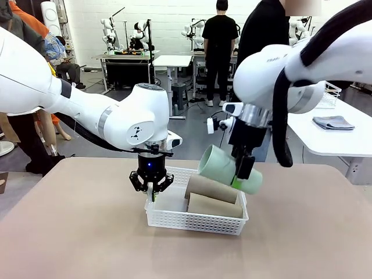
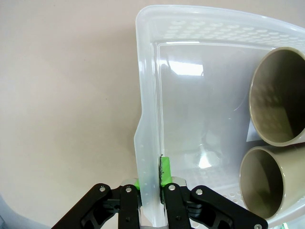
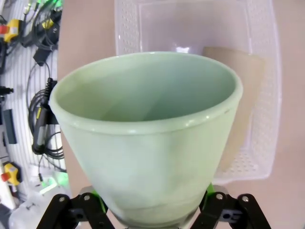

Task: Clean and organize the cups into the basket.
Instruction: Pick up the Reusable plastic cup from the right side of the table and stack it inside the Organizing basket in the center of the table.

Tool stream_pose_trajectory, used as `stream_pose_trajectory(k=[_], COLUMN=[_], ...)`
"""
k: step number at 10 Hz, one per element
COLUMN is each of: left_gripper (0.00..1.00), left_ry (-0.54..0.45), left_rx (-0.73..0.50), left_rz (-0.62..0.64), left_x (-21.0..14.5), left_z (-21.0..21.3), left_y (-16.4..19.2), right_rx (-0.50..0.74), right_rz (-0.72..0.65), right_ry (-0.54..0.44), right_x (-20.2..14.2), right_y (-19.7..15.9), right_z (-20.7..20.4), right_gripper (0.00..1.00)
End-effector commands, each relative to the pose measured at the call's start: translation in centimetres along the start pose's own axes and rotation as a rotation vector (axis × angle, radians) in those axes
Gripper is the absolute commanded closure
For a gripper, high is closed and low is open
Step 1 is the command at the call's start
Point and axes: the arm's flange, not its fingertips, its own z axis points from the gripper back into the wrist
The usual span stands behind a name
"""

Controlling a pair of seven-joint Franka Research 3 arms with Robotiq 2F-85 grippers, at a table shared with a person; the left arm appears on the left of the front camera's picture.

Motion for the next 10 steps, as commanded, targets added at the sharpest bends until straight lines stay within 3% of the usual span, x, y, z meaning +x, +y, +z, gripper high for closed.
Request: stream_pose_trajectory(k=[1, 10], left_gripper=[1.00, 1.00], left_ry=[-0.006, -0.006], left_rx=[0.003, 0.003], left_rz=[0.004, 0.004], left_x=[0.0, 0.0], left_z=[0.3, 0.3], left_y=[-0.1, -0.1], right_rx=[0.013, -0.015], right_rz=[-0.012, 0.002], right_ry=[0.035, 0.025], right_x=[1.8, 1.7], right_y=[-1.5, -4.3], right_z=[-1.1, -4.5], right_gripper=[0.19, 0.19])
